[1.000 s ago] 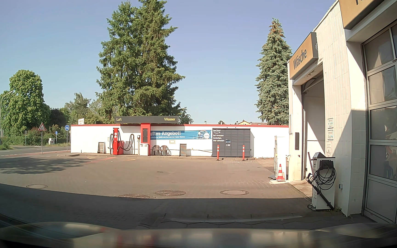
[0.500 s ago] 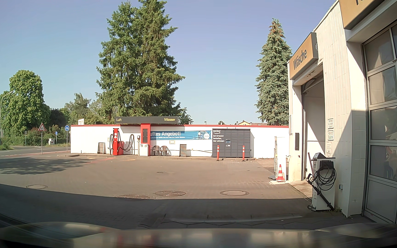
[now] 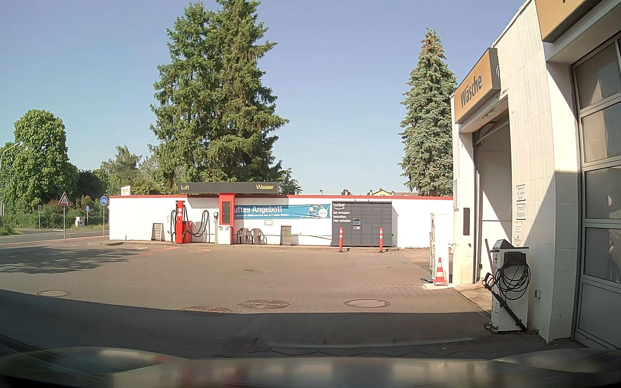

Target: Follow the waypoints while adhering to traffic rules and regulations

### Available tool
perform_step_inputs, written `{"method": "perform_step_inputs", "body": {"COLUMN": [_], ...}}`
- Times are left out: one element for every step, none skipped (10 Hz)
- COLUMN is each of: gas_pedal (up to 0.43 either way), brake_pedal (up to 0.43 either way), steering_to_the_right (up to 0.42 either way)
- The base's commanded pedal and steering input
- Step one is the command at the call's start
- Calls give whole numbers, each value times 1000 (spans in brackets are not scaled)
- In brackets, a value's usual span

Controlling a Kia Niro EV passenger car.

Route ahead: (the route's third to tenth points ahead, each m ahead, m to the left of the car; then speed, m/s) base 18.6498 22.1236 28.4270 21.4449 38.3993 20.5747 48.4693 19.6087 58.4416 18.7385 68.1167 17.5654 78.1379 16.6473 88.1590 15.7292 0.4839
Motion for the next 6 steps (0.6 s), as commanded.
{"method": "perform_step_inputs", "body": {"gas_pedal": [47,59,67,67,67,67], "brake_pedal": [30,30,30,30,30,30], "steering_to_the_right": [21,21,21,19,-3,-23]}}
